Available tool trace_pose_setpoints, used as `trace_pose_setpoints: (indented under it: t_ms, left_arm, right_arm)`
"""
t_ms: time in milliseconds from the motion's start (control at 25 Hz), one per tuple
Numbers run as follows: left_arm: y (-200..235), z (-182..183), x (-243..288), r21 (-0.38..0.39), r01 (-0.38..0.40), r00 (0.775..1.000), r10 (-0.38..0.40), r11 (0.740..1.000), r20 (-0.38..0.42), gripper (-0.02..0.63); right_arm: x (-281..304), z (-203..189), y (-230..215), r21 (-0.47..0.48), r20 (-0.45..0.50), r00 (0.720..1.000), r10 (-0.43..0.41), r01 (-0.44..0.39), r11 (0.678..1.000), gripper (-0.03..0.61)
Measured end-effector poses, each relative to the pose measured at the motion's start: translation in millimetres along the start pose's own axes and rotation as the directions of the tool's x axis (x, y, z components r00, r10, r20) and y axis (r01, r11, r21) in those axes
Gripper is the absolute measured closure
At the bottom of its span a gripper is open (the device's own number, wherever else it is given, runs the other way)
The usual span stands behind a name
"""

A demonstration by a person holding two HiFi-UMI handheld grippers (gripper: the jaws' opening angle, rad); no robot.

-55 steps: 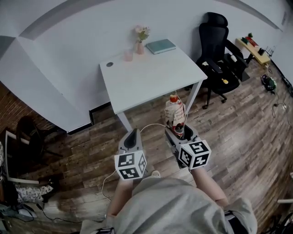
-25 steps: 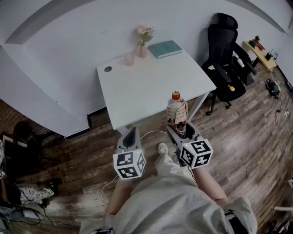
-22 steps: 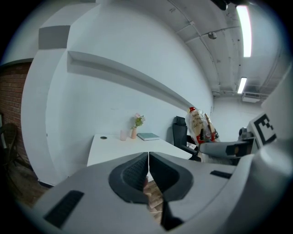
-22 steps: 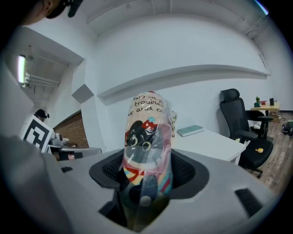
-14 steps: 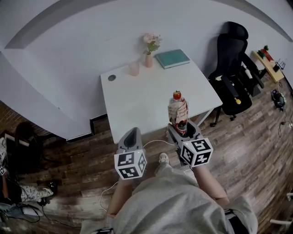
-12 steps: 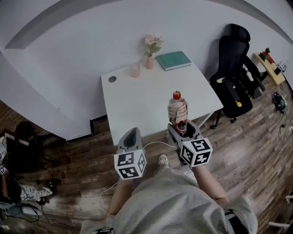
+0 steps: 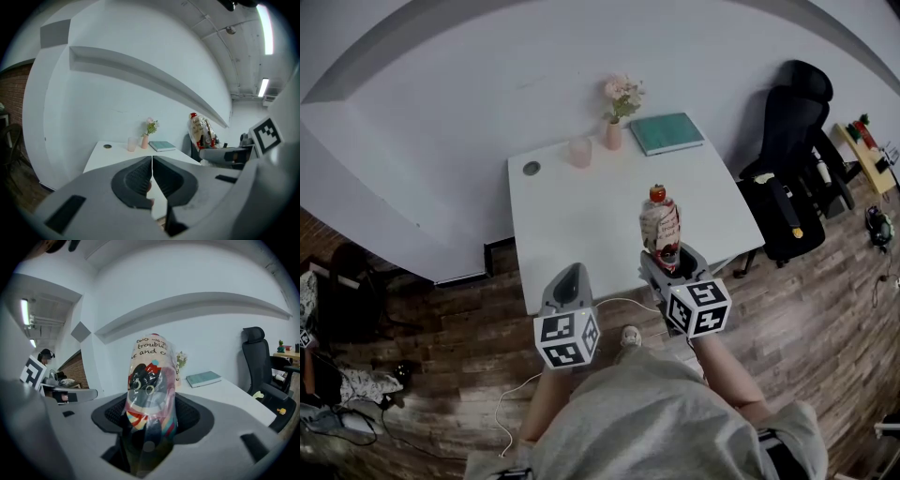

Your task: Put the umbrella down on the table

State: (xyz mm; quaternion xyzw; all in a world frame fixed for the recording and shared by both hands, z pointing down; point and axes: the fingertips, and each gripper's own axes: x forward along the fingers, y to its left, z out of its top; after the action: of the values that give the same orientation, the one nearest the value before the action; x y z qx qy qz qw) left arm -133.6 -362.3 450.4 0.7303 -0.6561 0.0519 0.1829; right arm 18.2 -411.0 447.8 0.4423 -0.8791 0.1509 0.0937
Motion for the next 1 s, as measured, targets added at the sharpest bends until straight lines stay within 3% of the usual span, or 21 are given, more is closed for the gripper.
trace_pose_setpoints:
  t_ms: [1000]
  left_arm:
    - [12.1,-3.0,89.6,-0.017,-0.052,0.997,0.051,0.998,-0.056,0.604]
  right_arm:
    - [129.0,-47.8,-79.0,-0.032,-0.205,0.979,0.022,-0.029,0.999,0.307]
